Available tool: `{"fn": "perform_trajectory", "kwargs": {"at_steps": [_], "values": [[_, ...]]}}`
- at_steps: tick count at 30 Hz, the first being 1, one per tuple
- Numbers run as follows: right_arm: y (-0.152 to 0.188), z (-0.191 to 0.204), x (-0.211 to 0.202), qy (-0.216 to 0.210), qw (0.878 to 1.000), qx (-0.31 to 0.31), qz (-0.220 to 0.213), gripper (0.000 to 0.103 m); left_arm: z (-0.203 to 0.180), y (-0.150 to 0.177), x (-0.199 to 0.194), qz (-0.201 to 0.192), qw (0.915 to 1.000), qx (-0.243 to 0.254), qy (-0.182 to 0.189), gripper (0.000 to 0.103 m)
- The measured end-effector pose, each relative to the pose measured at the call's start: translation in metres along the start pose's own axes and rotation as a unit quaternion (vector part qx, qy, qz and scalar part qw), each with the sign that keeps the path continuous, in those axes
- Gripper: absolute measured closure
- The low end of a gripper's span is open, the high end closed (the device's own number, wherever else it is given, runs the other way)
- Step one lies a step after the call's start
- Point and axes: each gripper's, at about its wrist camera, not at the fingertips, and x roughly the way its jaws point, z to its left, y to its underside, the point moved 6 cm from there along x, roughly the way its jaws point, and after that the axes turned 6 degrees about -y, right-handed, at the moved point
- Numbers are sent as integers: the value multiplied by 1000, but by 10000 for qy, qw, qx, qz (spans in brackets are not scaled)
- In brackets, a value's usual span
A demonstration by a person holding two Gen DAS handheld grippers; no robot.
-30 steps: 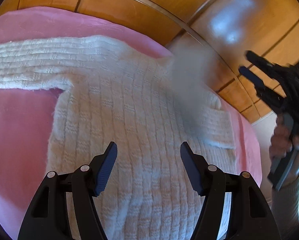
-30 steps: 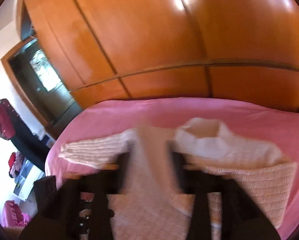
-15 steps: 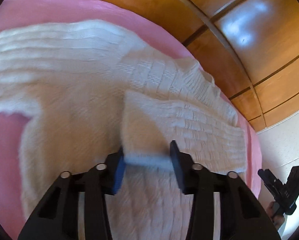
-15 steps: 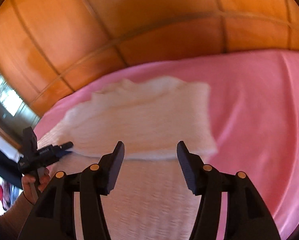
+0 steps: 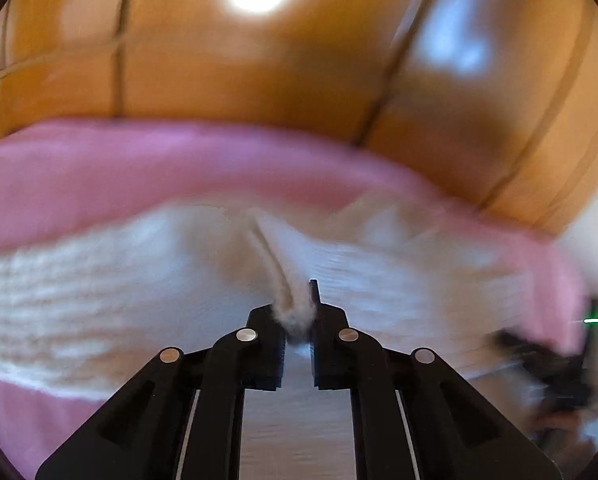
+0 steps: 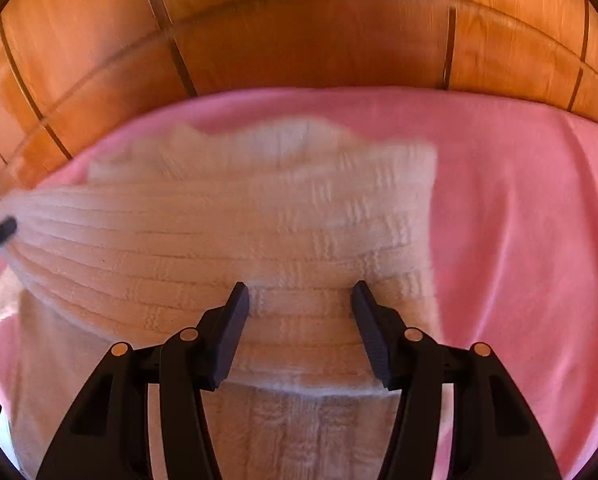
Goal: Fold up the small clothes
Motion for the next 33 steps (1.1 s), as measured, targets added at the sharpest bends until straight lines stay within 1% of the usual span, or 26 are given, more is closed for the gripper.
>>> {"fn": "perform_trajectory", "kwargs": {"at_steps": [1,2,3,5,7,9,10,11,13,14,16,18,19,21,22,23,26,27,28,29,30,32,33], "values": [[2,2,-1,103,9999,-62,-70,47,5,11,19,305,9993,54,-188,91],[3,3,-1,175,9997,-97,-111,46,10,19,31,384,9990,57,-228,86],[3,4,-1,224,9996,-129,-130,46,12,23,33,232,9996,47,-167,86],[4,6,1,315,9992,-225,-139,45,14,24,31,178,9997,-62,-120,86],[4,7,2,360,9989,-271,-153,44,22,23,23,250,9989,-393,-36,84],[5,7,0,369,9988,-281,-185,43,37,27,7,157,9975,-688,-10,66],[5,8,3,362,9988,-284,-189,43,44,28,1,94,9969,-779,-30,62],[5,8,2,351,9988,-282,-189,42,51,31,-6,62,9961,-876,-61,60],[6,9,1,337,9988,-290,-192,41,74,42,-18,131,9926,-1207,-100,60],[7,7,3,334,9988,-296,-192,40,85,46,-25,147,9898,-1416,-11,60],[7,9,6,358,9987,-312,-175,37,122,61,-43,140,9804,-1964,-106,60],[6,10,5,383,9986,-327,-161,36,155,70,-61,-14,9689,-2473,-16,60],[6,10,5,371,9986,-326,-161,35,181,76,-73,-170,9579,-2865,-2,60],[5,10,5,266,9991,-301,-163,30,227,86,-89,-382,9374,-3460,-54,59],[5,9,5,151,9994,-281,-149,28,246,91,-94,-425,9283,-3691,-151,59],[5,9,5,112,9995,-272,-151,27,267,95,-100,-496,9168,-3954,-265,58],[4,10,5,172,9992,-319,-165,27,315,101,-113,-679,8935,-4403,-566,58],[4,11,5,216,9990,-351,-163,27,333,103,-113,-673,8845,-4572,-640,58],[4,11,6,241,9989,-369,-156,27,341,104,-111,-632,8790,-4679,-664,58],[4,11,6,263,9988,-384,-154,27,352,105,-107,-568,8706,-4830,-745,58],[5,12,6,268,9988,-389,-157,27,357,105,-103,-549,8659,-4910,-783,58],[5,13,6,267,9988,-389,-159,26,370,103,-92,-552,8536,-5125,-748,58],[5,13,6,266,9987,-393,-156,26,371,99,-89,-596,8508,-5168,-740,58]]}}
